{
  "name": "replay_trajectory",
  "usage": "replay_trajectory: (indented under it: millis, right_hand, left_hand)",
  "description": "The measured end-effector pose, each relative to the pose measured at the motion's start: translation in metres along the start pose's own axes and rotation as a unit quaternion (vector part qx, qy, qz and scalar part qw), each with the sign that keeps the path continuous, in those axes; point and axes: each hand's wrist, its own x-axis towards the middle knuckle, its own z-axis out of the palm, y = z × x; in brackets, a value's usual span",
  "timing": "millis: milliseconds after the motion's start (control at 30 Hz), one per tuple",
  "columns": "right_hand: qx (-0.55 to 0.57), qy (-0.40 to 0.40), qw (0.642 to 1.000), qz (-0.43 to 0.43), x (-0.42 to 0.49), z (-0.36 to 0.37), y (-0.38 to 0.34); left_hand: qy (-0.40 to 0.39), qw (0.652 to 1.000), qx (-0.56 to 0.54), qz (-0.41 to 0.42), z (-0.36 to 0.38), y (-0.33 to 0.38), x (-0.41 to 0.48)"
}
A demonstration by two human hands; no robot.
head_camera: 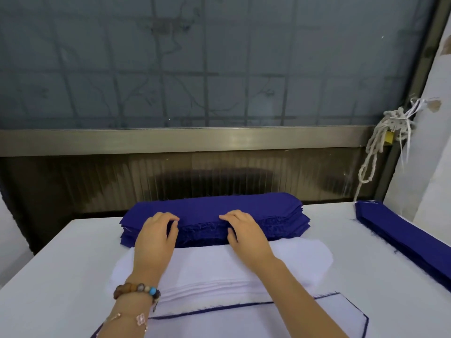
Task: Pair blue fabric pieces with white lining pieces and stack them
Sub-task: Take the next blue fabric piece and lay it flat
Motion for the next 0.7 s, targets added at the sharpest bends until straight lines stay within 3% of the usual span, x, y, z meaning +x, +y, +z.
replay_trajectory:
  millis: [100,333,500,600,700]
  right_hand:
    - [-0.010,0.025,0.999,0.023,0.020,-0.002,0.000]
    - [-0.009,0.019,0.997,0.076,0.048,0.006,0.000]
    - [-0.022,-0.025,0.996,0.087,0.061,0.008,0.000]
    - [-0.002,-0.040,0.994,0.100,0.064,0.008,0.005]
    - [-0.001,-0.049,0.994,0.093,0.063,0.010,0.009]
  left_hand:
    - [0.015,1.000,0.020,-0.013,0.005,-0.001,0.010]
    - [0.056,0.994,-0.054,-0.071,0.009,-0.008,0.018]
    - [0.056,0.992,-0.061,-0.099,0.007,-0.013,0.024]
    - [0.038,0.995,0.018,-0.085,0.008,-0.016,0.025]
    - [0.008,0.986,0.078,-0.150,0.005,-0.024,0.028]
